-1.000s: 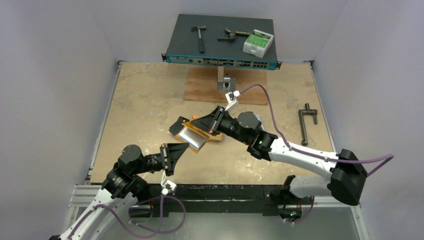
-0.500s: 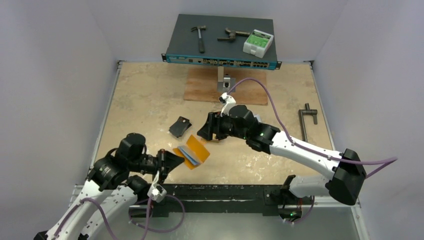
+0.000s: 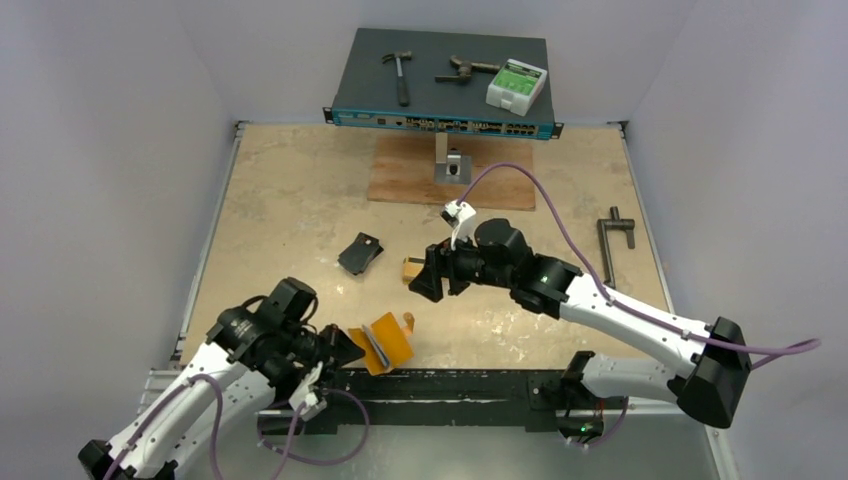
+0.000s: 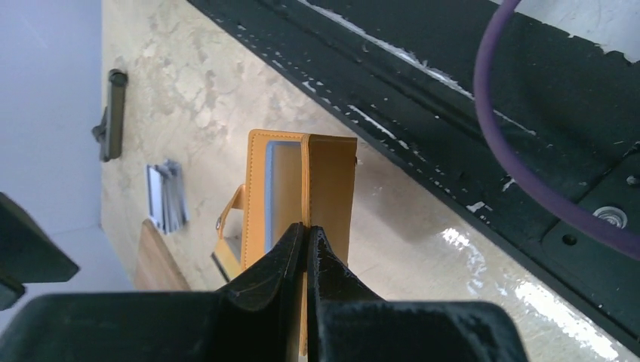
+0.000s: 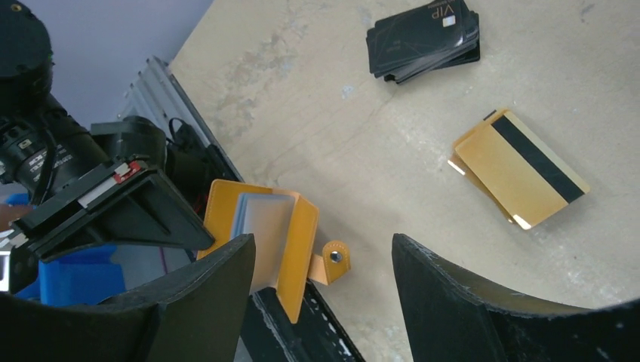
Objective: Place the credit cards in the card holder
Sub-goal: Open the card holder at the center of the board.
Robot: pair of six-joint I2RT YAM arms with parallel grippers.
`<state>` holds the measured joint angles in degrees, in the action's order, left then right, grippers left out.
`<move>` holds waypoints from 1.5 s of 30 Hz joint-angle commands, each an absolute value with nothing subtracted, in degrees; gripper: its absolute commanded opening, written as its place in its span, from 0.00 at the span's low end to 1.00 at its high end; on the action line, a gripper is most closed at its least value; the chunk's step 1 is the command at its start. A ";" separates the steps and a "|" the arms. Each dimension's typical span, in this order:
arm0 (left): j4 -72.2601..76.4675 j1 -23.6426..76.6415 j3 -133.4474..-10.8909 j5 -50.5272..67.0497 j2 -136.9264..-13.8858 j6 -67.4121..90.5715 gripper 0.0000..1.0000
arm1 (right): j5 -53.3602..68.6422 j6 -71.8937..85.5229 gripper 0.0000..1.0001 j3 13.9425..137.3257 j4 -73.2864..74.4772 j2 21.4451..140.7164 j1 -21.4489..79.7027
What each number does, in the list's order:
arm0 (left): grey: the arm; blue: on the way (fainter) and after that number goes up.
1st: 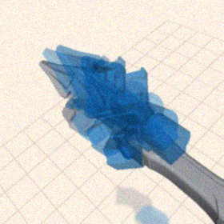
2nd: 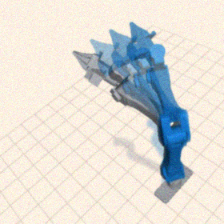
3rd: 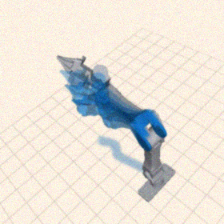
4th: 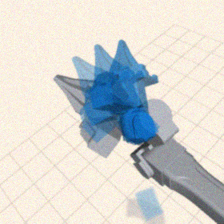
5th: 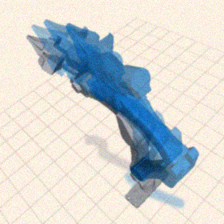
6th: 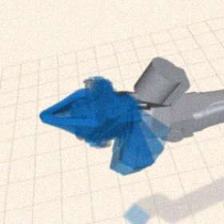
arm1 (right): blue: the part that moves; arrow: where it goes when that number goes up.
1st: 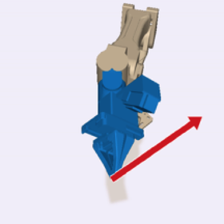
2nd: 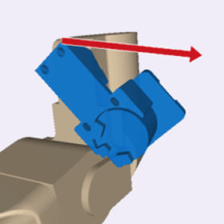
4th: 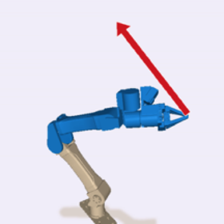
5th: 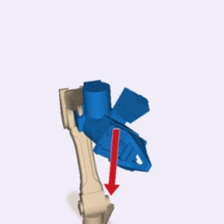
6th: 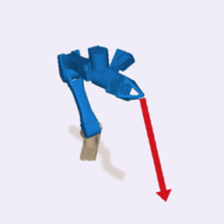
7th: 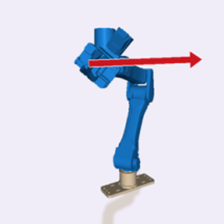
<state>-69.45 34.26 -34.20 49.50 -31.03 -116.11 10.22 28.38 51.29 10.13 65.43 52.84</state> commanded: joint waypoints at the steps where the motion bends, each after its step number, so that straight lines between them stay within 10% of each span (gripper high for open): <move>1: -63.57 34.51 -29.44 53.75 -33.92 -133.84 0.00 | 12.24 25.17 0.65 48.48 11.16 63.34 53.17; 24: -30.44 34.44 -25.98 58.53 -58.93 -148.76 0.00 | 17.55 26.29 0.46 41.54 -0.11 69.36 54.36; 45: -46.36 34.51 -19.94 55.03 -47.72 -152.98 0.00 | 18.47 31.18 0.54 35.24 -4.80 74.32 54.28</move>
